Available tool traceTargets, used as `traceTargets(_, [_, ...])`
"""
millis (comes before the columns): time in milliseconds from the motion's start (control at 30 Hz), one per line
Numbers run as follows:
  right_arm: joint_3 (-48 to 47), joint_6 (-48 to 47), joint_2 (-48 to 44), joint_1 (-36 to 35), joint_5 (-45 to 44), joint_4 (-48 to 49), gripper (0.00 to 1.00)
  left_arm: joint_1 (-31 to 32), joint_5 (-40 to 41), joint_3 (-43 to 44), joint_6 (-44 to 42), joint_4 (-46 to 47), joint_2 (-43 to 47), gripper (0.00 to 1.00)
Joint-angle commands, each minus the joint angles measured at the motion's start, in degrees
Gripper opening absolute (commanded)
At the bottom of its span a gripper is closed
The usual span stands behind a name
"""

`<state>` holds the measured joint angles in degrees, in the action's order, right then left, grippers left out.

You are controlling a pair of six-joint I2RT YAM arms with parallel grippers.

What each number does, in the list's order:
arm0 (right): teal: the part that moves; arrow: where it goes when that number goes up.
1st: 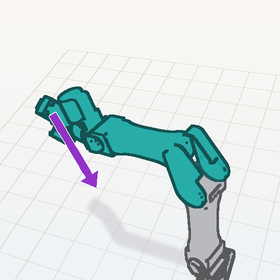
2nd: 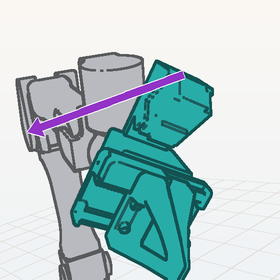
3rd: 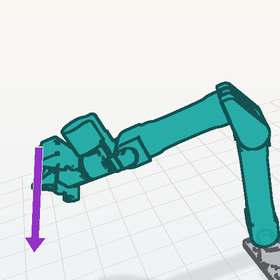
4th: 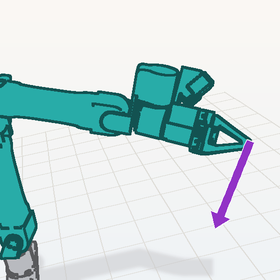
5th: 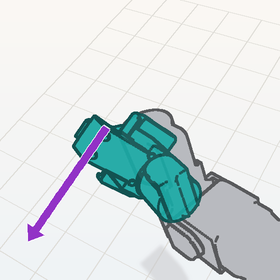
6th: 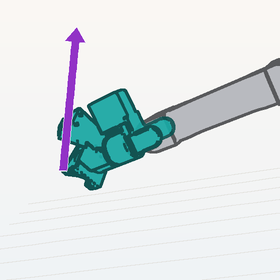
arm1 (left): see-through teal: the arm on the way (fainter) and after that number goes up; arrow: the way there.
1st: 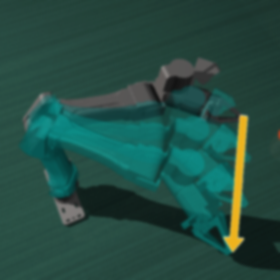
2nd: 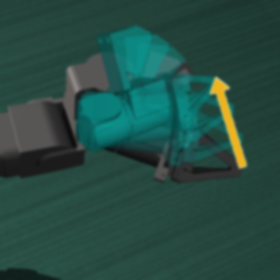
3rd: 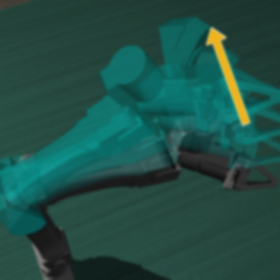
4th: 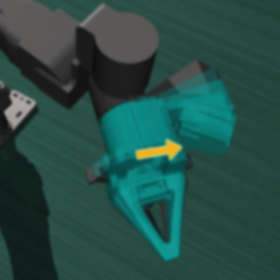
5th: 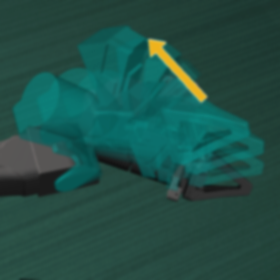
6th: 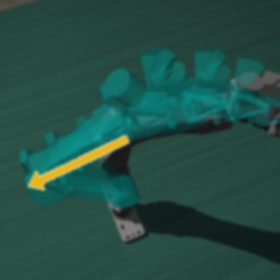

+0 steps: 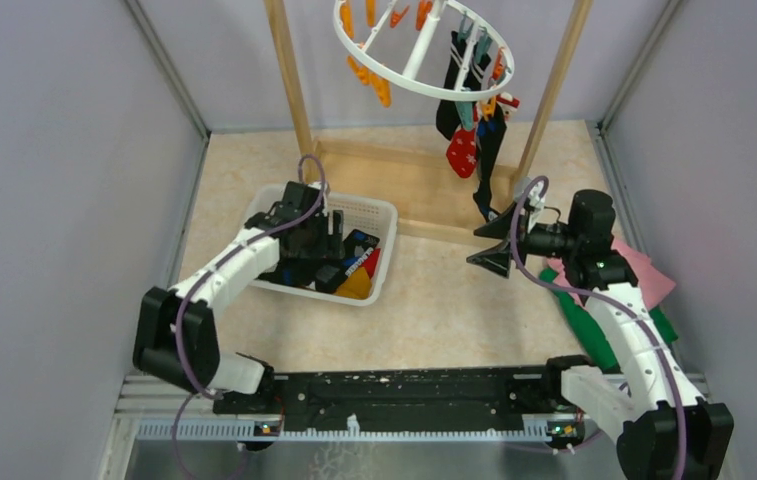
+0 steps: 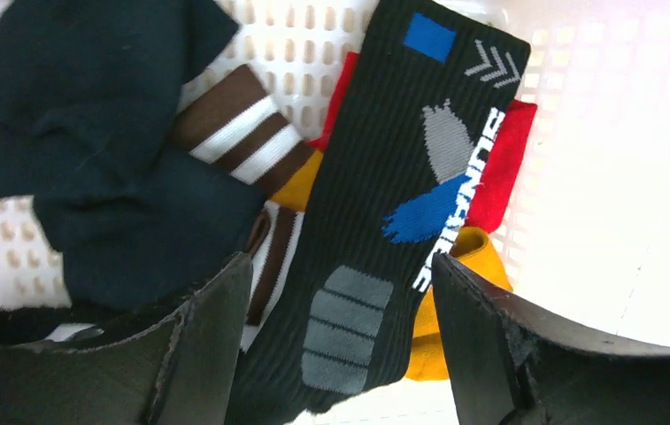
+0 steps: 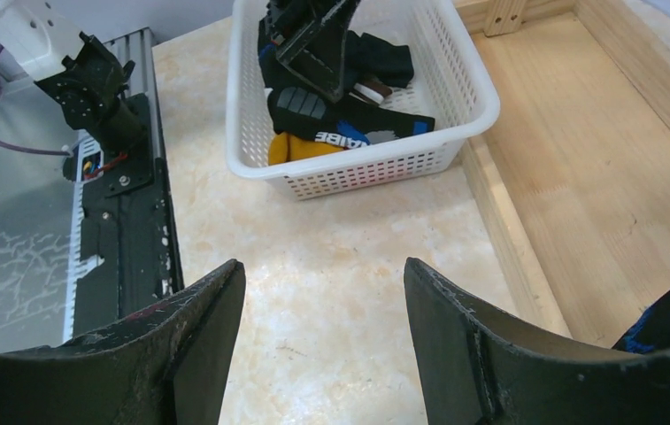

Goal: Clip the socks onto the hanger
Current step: Pick up the sock from the bin.

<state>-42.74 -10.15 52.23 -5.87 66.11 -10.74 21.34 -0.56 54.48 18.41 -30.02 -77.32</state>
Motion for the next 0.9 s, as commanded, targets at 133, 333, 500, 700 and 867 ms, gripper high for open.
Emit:
traceTargets(133, [2.3, -1.0, 0.0, -0.7, -1.3, 4.5, 0.66, -0.1, -12.8, 16.7, -10.3, -10.1, -19.4, 0.8])
traceTargets(333, [2.2, -2.7, -1.0, -0.7, -1.5, 2.0, 0.66, -0.1, -11.1, 24.7, -13.9, -11.4, -29.0, 0.79])
traceTargets(500, [2.3, -3.7, -1.7, -0.7, -1.6, 0.4, 0.66, -0.3, -13.8, 27.6, -14.8, -11.5, -33.8, 0.72])
traceTargets(700, [2.1, -3.8, -1.7, -0.7, -1.1, -0.4, 0.66, -1.3, -16.2, 26.6, -12.7, -8.5, -32.7, 0.75])
traceTargets(867, [2.0, -3.7, -1.8, -0.7, -0.9, -0.4, 0.66, -5.3, -26.2, 23.3, -9.5, -3.0, -29.7, 0.78])
